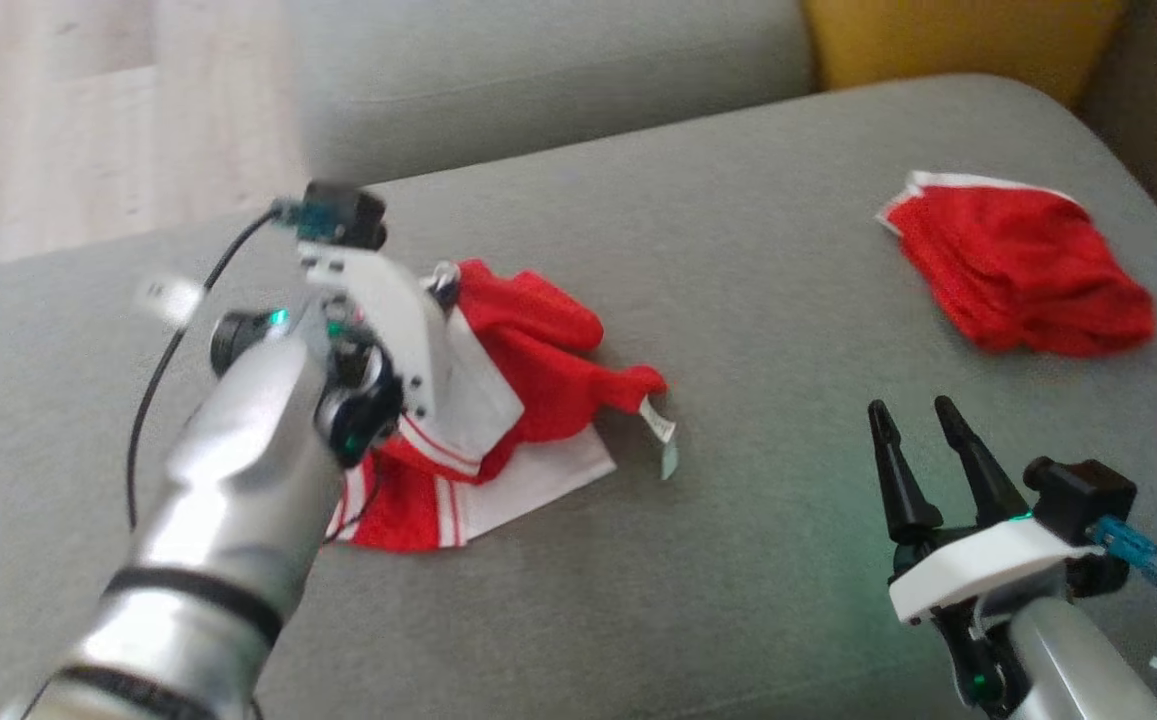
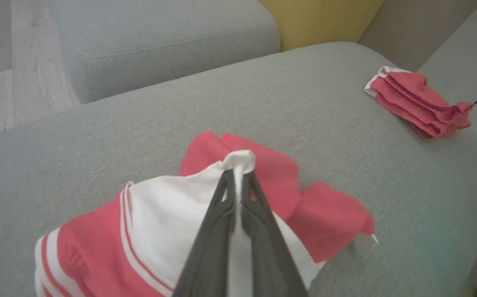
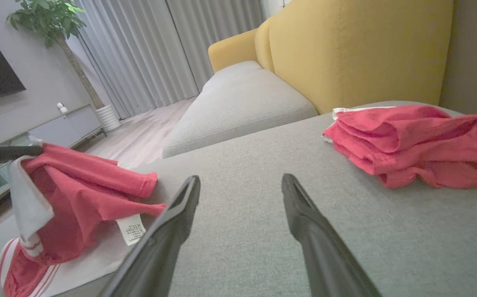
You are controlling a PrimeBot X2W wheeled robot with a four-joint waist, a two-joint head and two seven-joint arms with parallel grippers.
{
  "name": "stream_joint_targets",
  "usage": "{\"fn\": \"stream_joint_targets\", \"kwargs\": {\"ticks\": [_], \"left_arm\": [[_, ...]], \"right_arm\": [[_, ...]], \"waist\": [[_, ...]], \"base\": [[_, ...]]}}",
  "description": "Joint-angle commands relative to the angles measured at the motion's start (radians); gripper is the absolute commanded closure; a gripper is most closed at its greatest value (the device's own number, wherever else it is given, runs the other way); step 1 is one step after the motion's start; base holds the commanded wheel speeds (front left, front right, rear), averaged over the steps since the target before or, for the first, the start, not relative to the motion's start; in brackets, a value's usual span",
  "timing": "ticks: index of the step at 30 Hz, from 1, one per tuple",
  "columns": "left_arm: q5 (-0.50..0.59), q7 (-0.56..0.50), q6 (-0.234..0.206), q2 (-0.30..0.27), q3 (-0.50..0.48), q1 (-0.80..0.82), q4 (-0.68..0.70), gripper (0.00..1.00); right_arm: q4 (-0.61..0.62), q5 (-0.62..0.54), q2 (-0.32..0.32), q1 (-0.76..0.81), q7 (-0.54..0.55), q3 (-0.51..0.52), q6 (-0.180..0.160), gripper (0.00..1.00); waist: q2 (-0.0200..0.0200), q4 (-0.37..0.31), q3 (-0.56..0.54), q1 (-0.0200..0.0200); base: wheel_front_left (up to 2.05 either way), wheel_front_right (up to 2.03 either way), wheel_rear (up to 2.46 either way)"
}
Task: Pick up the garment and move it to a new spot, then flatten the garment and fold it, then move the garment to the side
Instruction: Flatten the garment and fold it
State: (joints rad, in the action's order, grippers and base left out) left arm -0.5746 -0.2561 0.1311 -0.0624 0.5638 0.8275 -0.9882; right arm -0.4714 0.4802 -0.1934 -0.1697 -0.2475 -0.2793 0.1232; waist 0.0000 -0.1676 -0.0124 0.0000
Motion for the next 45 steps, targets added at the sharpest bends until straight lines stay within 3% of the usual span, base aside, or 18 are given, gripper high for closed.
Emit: {"fn": "stream_joint_targets", "kwargs": {"ticks": [1, 6, 12, 14, 22, 23, 24, 30, 34, 41, 45], "left_arm": [[-0.021, 0.017, -0.001, -0.055, -0.028, -0.002, 0.054, 1.00], [-0.105, 0.022, -0.001, -0.145, -0.036, -0.201, 0.243, 1.00], [-0.150, 0.008, -0.054, -0.202, -0.069, -0.374, 0.343, 1.00], [-0.157, 0.013, -0.067, -0.214, -0.077, -0.407, 0.366, 0.00], [-0.128, 0.187, -0.122, -0.248, -0.130, -0.476, 0.560, 0.00], [-0.107, 0.254, -0.158, -0.260, -0.154, -0.502, 0.635, 0.00], [-0.107, 0.254, -0.158, -0.260, -0.154, -0.502, 0.635, 0.00], [-0.013, 0.441, -0.283, -0.275, -0.191, -0.629, 0.809, 0.00], [0.030, 0.499, -0.337, -0.242, -0.193, -0.722, 0.869, 0.00], [0.079, 0.516, -0.332, -0.192, -0.190, -0.755, 0.891, 0.00], [0.105, 0.517, -0.324, -0.160, -0.207, -0.752, 0.886, 0.00]], "right_arm": [[0.035, -0.009, -0.001, -0.001, -0.006, -0.011, 0.008, 0.00], [0.053, -0.020, 0.000, 0.024, 0.006, 0.015, 0.008, 0.00], [0.073, -0.030, 0.003, 0.032, 0.024, 0.022, 0.008, 0.00], [0.079, -0.031, 0.004, 0.034, 0.028, 0.022, 0.008, 0.00], [0.090, -0.032, 0.001, 0.051, 0.034, 0.026, 0.008, 0.00], [0.093, -0.033, 0.000, 0.057, 0.035, 0.029, 0.008, 0.00], [0.093, -0.033, 0.000, 0.057, 0.035, 0.029, 0.008, 0.00], [0.103, -0.038, -0.001, 0.073, 0.034, 0.043, 0.008, 0.00], [0.113, -0.037, -0.002, 0.080, 0.037, 0.050, 0.008, 0.00], [0.142, 0.015, -0.027, 0.036, 0.101, -0.032, 0.008, 0.00], [0.117, 0.100, -0.045, -0.041, 0.208, -0.128, 0.008, 0.00]], "waist": [[0.0000, 0.060, -0.020, 0.0000], [0.0000, 0.130, -0.020, 0.0000], [0.0000, 0.153, -0.017, 0.0000], [0.0000, 0.154, -0.016, 0.0000], [0.0000, 0.156, -0.023, 0.0000], [0.0000, 0.156, -0.025, 0.0000], [0.0000, 0.156, -0.025, 0.0000], [0.0000, 0.166, -0.026, 0.0000], [0.0000, 0.184, -0.023, 0.0000], [0.0000, 0.263, -0.012, 0.0000], [0.0000, 0.320, 0.000, 0.0000]], "base": [[0.00, 0.00, 0.00], [0.00, 0.00, 0.00], [0.00, 0.00, 0.00], [0.00, 0.00, 0.00], [0.00, 0.00, 0.00], [0.00, 0.00, 0.00], [0.00, 0.00, 0.00], [0.00, 0.00, 0.00], [0.00, 0.00, 0.00], [0.00, 0.00, 0.00], [0.00, 0.00, 0.00]]}}
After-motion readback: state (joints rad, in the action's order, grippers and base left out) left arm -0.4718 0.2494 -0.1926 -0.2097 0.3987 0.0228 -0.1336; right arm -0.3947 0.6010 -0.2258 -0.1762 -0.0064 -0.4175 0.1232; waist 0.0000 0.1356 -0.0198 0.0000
